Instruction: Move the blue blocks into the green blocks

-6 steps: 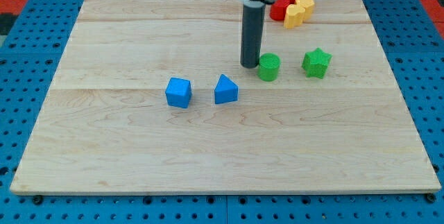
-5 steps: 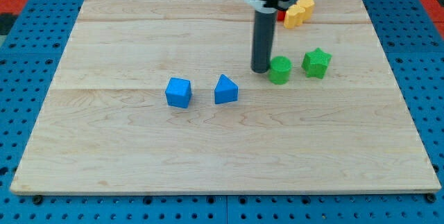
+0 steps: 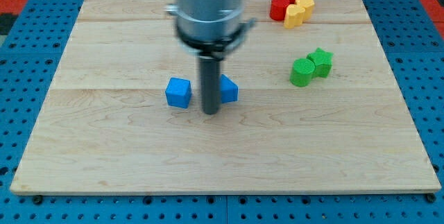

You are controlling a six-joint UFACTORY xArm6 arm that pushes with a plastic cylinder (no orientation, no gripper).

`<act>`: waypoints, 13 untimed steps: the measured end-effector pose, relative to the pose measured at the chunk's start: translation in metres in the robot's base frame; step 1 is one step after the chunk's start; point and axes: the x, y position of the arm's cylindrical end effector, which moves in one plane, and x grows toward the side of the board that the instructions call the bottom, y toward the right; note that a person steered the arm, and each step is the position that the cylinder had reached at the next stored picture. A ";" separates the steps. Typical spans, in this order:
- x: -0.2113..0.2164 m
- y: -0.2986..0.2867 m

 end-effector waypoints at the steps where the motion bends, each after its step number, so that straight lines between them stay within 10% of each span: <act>1: 0.013 -0.052; 3: 0.008 -0.159; 10: -0.044 0.077; 13: -0.013 0.053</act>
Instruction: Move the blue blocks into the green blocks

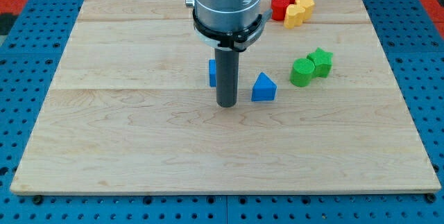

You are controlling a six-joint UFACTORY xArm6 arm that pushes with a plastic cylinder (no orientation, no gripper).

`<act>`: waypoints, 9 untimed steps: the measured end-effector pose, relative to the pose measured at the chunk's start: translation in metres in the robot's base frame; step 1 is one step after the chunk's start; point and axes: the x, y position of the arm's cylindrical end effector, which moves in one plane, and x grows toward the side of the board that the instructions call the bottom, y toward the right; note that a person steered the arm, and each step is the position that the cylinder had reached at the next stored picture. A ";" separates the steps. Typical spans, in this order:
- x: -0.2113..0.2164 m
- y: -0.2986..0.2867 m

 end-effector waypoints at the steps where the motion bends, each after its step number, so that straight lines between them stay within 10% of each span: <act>1: -0.022 0.028; 9: -0.013 0.104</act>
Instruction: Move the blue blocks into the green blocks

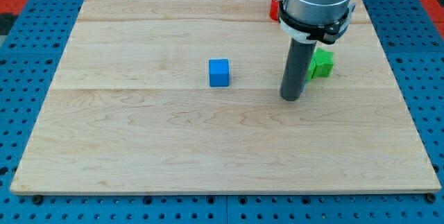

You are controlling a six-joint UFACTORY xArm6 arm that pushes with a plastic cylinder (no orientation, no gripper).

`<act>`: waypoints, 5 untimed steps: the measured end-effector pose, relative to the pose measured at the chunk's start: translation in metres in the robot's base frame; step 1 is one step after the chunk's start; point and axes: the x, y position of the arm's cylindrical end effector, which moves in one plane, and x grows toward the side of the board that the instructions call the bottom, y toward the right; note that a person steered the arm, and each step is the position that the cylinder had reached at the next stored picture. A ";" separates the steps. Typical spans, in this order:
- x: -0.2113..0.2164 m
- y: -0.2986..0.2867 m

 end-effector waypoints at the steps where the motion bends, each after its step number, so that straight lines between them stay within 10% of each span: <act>1: -0.002 0.018; 5: -0.006 -0.177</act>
